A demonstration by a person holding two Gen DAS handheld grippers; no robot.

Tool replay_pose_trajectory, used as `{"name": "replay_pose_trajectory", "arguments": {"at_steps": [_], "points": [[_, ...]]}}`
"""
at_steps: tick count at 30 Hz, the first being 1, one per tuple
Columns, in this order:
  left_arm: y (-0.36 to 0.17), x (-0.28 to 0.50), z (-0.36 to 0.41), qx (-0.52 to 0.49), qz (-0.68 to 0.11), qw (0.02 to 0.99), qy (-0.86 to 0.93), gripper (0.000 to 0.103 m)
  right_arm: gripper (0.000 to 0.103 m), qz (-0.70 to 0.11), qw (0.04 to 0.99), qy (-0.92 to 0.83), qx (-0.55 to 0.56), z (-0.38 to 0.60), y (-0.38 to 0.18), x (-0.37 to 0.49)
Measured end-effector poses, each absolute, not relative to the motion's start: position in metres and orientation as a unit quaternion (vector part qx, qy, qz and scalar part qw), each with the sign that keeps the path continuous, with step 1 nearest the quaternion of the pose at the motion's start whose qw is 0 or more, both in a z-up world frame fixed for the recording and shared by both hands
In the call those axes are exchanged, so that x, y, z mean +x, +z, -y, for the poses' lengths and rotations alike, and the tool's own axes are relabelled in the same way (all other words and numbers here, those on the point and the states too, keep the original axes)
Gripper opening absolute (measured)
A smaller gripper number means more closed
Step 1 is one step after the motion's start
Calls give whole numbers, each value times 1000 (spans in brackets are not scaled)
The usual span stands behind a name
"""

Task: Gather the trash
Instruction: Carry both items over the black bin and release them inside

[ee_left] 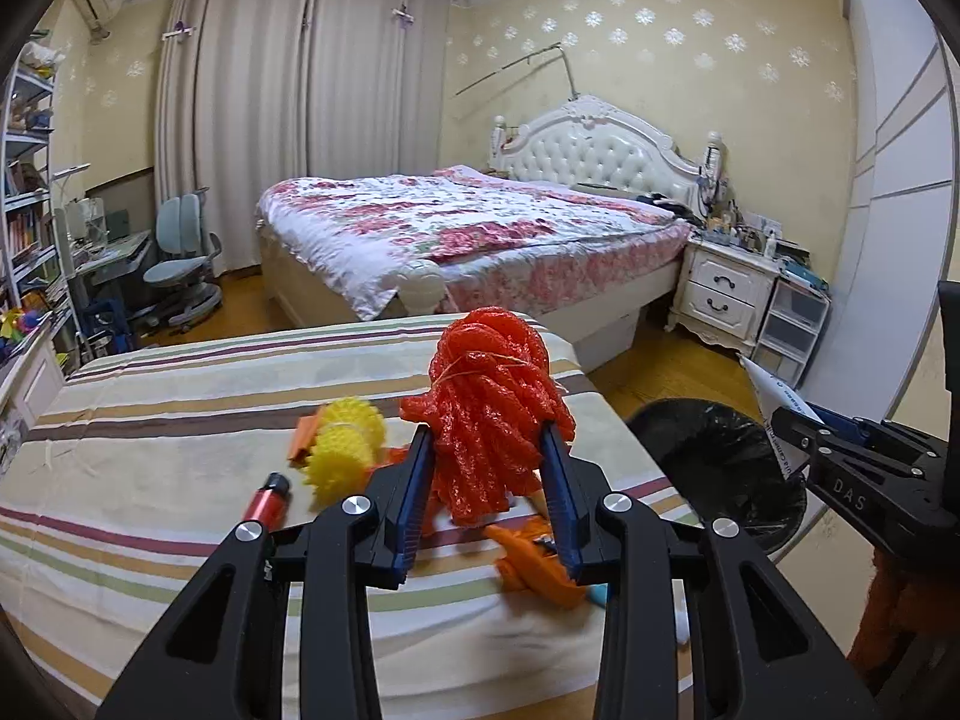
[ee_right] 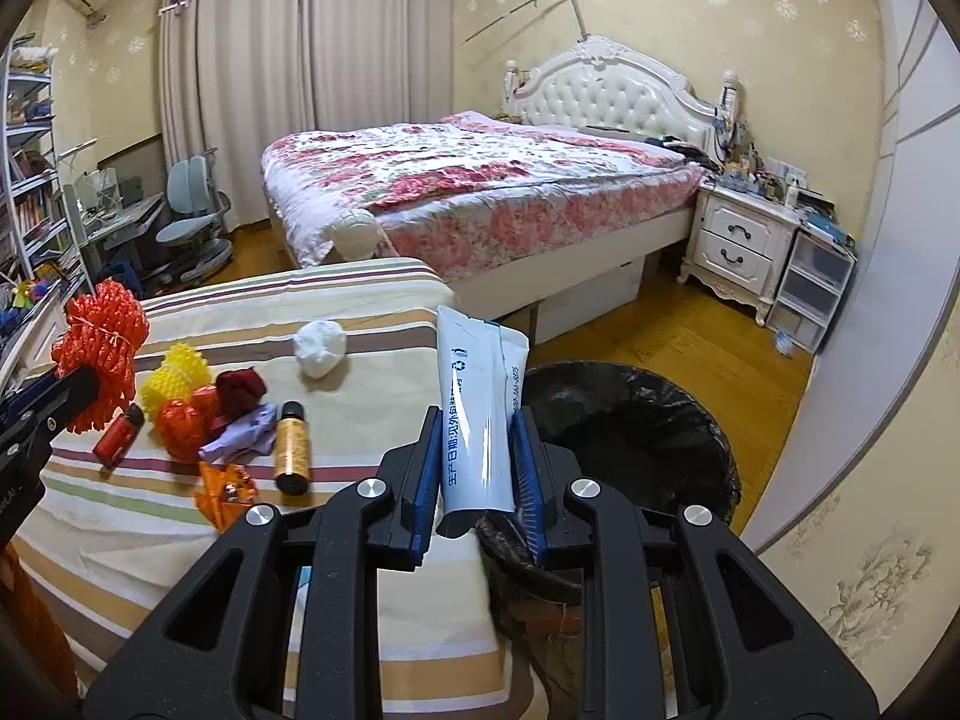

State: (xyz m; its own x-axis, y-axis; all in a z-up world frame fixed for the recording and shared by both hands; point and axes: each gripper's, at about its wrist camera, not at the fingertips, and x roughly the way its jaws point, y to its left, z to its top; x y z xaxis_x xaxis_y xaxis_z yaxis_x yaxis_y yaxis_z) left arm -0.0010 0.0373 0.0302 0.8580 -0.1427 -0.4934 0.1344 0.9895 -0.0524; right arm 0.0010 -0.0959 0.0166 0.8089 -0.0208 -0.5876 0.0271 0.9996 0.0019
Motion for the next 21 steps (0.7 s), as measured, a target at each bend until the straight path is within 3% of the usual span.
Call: {"name": "replay_pose_trajectory", "arguments": {"at_steps": [21], "points": [[-14,97,106,73,-307,939,-137,36,24,-348,931,-88,69,205,-38,77]]}}
